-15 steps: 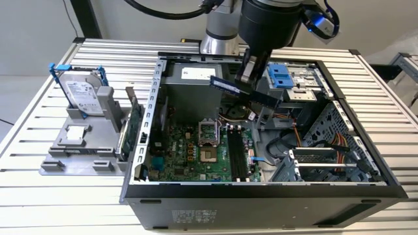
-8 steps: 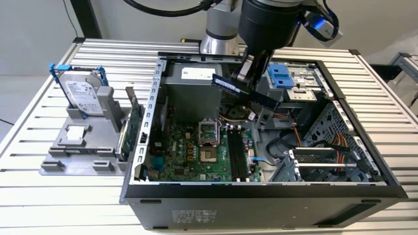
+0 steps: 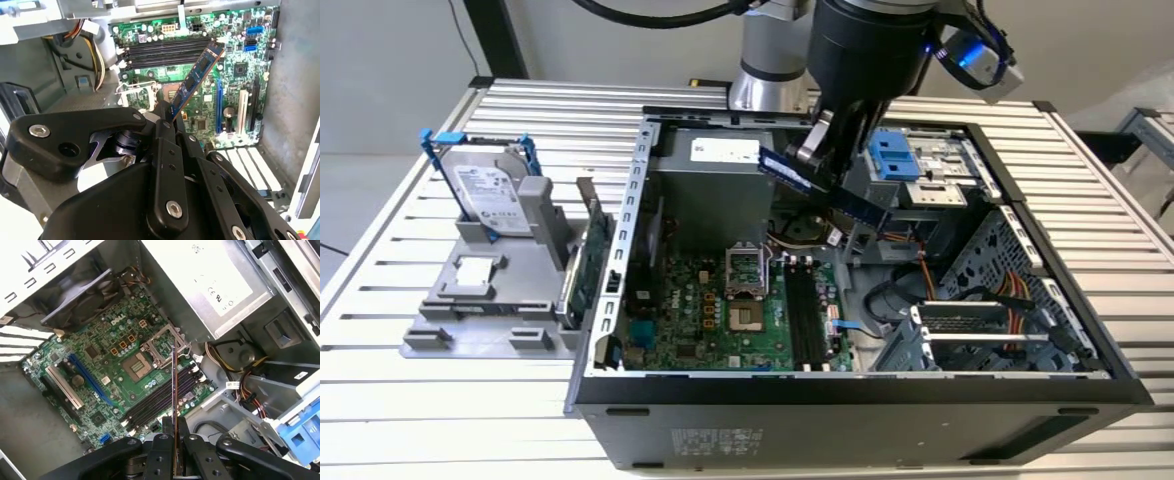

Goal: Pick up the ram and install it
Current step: 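Insert the ram into the slot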

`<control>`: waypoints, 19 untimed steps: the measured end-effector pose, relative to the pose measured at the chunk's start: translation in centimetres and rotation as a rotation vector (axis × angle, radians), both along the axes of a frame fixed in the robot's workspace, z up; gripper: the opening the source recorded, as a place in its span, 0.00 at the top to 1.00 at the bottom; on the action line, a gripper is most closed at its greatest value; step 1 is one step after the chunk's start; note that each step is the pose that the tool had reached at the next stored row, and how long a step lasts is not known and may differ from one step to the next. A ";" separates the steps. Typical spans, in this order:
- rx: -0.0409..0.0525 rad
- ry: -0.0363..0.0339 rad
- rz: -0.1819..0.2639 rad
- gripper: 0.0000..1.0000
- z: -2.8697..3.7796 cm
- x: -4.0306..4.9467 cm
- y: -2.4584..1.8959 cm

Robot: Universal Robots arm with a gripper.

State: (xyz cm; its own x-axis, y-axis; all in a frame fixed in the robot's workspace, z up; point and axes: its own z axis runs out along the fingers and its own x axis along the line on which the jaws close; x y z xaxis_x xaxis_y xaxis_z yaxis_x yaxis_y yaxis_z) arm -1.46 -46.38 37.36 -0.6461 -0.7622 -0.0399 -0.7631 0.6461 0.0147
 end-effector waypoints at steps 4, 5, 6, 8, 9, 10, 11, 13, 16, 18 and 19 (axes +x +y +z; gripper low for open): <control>0.0000 0.0000 -0.053 1.00 0.00 0.00 0.00; 0.0000 0.0000 -0.066 1.00 0.00 0.00 0.00; -0.0001 0.0000 -0.079 1.00 0.00 0.00 0.00; -0.0001 0.0000 -0.104 1.00 0.00 0.00 0.00; -0.0001 0.0000 -0.118 1.00 0.00 0.00 0.00; -0.0001 0.0000 -0.129 1.00 0.00 0.00 0.00; 0.0000 0.0000 -0.142 1.00 0.00 0.00 0.00; -0.0001 0.0000 -0.165 1.00 0.00 0.00 0.00; -0.0001 0.0000 -0.201 1.00 0.00 0.00 0.00; 0.0000 0.0000 -0.225 1.00 0.00 0.00 0.00; 0.0000 0.0000 -0.236 1.00 0.00 0.00 0.00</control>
